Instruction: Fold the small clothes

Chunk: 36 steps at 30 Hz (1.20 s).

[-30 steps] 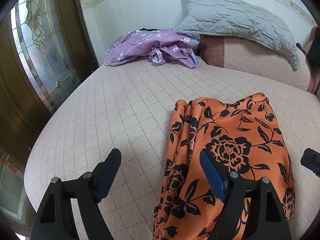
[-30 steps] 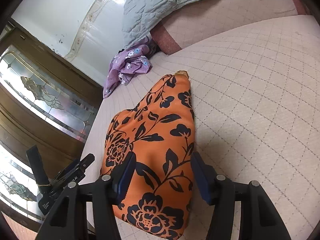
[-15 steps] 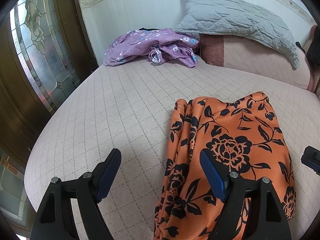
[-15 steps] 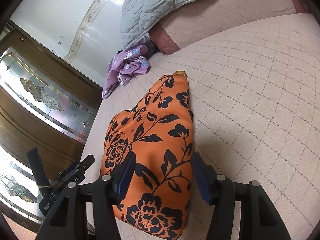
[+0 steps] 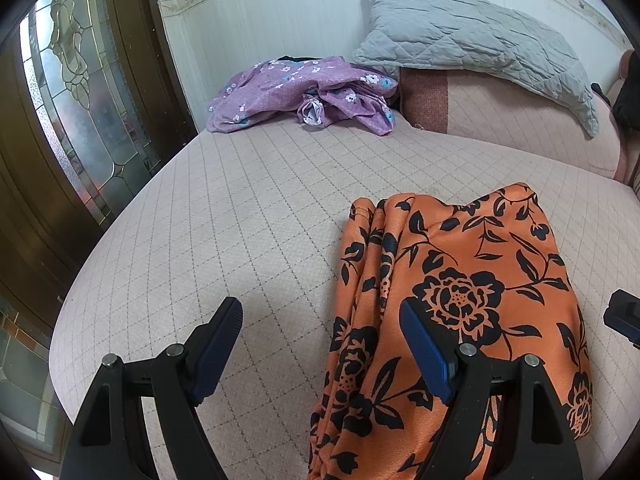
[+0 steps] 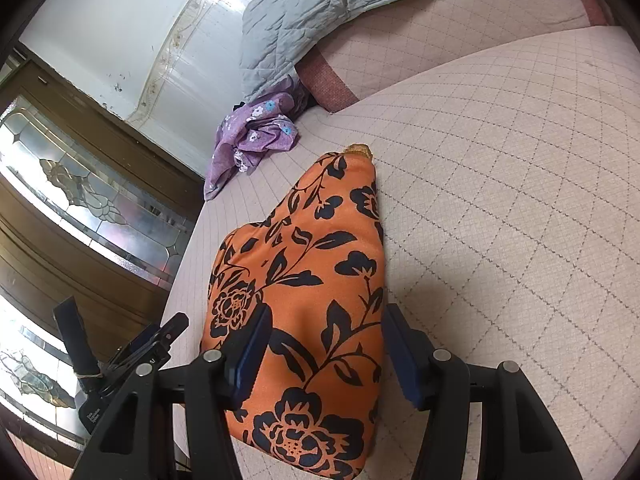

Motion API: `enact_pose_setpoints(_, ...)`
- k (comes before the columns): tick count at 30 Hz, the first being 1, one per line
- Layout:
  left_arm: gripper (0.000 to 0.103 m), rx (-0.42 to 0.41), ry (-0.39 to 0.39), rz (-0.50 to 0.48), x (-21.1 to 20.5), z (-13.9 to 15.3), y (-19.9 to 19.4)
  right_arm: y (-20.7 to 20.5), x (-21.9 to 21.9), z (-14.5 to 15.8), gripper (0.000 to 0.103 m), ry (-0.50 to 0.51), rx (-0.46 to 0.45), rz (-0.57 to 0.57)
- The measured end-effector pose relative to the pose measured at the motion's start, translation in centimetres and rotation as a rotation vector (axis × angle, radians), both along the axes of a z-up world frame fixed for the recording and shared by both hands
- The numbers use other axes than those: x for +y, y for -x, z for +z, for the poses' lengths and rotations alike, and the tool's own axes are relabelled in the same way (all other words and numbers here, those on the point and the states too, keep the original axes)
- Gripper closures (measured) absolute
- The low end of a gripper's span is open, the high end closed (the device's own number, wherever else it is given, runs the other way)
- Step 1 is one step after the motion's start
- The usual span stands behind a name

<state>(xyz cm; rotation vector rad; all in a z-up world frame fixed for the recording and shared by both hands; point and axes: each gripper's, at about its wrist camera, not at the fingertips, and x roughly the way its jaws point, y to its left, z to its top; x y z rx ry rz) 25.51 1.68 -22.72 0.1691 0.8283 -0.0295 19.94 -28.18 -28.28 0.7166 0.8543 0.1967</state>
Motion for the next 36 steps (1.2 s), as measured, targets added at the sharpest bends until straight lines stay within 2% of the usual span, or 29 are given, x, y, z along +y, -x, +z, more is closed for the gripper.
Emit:
enact_pose_setpoints(16,0.022,0.008,0.008,0.013,1.4,0.0,0.1,0.2,0.0,0.0,0.042,0.004,-0.006,-0.005)
enact_pose_setpoints(17,0.022,0.007,0.019,0.016,1.6,0.1,0.2,0.3,0.0,0.2,0.041,0.004,-0.020,-0.005)
enact_pose_setpoints(18,0.022,0.002,0.031,0.018,1.9,0.3,0.3,0.7,0.3,0.9,0.041,0.010,-0.076,0.013)
enact_pose_setpoints(20,0.022,-0.013,0.029,0.025,2.3,0.4,0.4,0.9,0.6,1.4,0.041,0.016,-0.107,0.026)
enact_pose_setpoints(22,0.022,0.003,-0.017,0.033,2.2,-0.2,0.2,1.0,1.2,2.2,0.041,0.027,-0.149,0.058)
enact_pose_setpoints(24,0.022,0.063,-0.056,0.037,2.0,-1.4,-0.4,1.0,1.9,2.4,0.042,0.043,-0.162,0.078)
enact_pose_setpoints(26,0.022,0.167,-0.087,0.021,1.5,-3.3,-1.1,0.5,2.7,1.7,0.042,0.048,-0.133,0.095)
enact_pose_setpoints(27,0.022,0.187,-0.097,0.015,1.3,-3.8,-1.2,0.2,3.1,1.1,0.042,0.042,-0.109,0.102)
enact_pose_setpoints(28,0.022,0.184,-0.112,0.009,1.1,-3.9,-1.0,-0.9,4.0,-1.1,0.042,0.011,-0.002,0.139)
enact_pose_setpoints(29,0.022,0.162,-0.124,0.001,0.9,-3.7,-0.8,-1.2,4.3,-1.9,0.042,0.011,0.029,0.146)
enact_pose_setpoints(33,0.022,0.097,-0.120,-0.030,0.4,-2.5,-0.1,-1.2,4.4,-1.4,0.042,0.022,0.023,0.142)
enact_pose_setpoints(34,0.022,0.090,-0.113,-0.034,0.4,-2.4,0.0,-0.8,3.6,-0.9,0.042,-0.034,0.015,0.130)
enact_pose_setpoints(36,0.022,0.079,-0.101,-0.036,0.3,-2.1,0.1,-0.7,3.3,-0.8,0.042,-0.050,0.009,0.120)
